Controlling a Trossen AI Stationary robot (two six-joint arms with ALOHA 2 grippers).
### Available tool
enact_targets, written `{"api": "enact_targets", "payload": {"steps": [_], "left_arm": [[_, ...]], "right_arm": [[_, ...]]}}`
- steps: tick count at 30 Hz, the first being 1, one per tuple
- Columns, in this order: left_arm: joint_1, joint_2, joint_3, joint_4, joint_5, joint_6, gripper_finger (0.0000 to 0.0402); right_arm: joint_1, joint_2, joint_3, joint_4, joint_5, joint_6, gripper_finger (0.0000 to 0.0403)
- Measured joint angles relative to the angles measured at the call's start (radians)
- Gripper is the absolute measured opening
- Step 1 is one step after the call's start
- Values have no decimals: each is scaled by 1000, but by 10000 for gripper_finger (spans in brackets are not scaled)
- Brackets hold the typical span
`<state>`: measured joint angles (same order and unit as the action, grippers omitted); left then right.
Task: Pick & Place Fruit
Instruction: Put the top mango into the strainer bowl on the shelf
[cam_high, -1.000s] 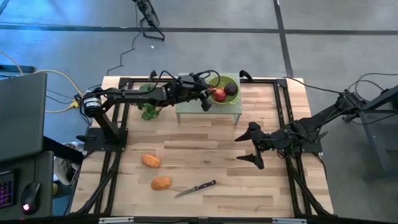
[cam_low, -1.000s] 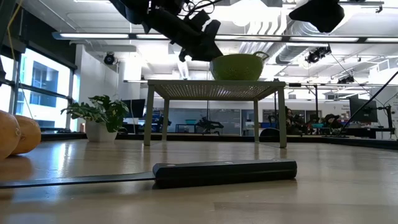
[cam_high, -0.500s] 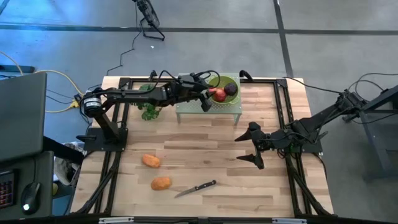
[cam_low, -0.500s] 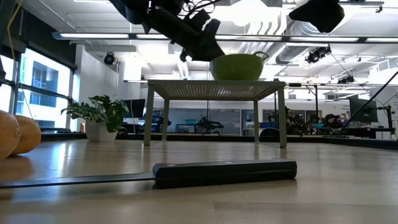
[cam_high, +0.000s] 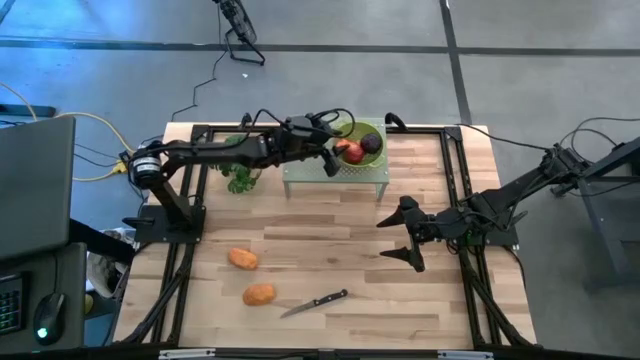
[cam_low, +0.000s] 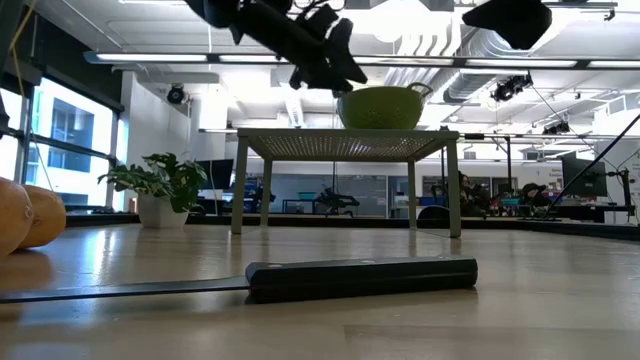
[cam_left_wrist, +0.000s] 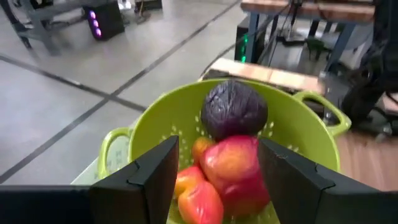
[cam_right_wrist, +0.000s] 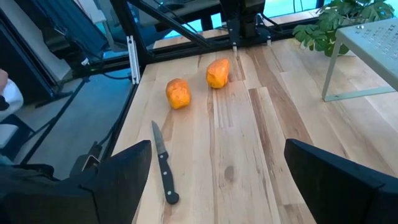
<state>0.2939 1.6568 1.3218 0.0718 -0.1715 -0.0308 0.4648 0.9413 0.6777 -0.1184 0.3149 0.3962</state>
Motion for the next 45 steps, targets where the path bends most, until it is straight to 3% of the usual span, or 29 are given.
{"api": "enact_targets", "payload": {"steps": [7,14,28,45], "left_arm": [[-16,-12,145,-319,-7,13,214],[-99,-12,245,-583,-54,106,214],[-313,-85,254,-898,-118,84,214],[-541,-96,253,-1244,-207,-131,213]], "right_arm": [[0,0,0,-1,0,22,362],[0,0,0,-3,0,22,362],[0,0,0,0,0,22,362],[0,0,0,2,0,26,362]]}}
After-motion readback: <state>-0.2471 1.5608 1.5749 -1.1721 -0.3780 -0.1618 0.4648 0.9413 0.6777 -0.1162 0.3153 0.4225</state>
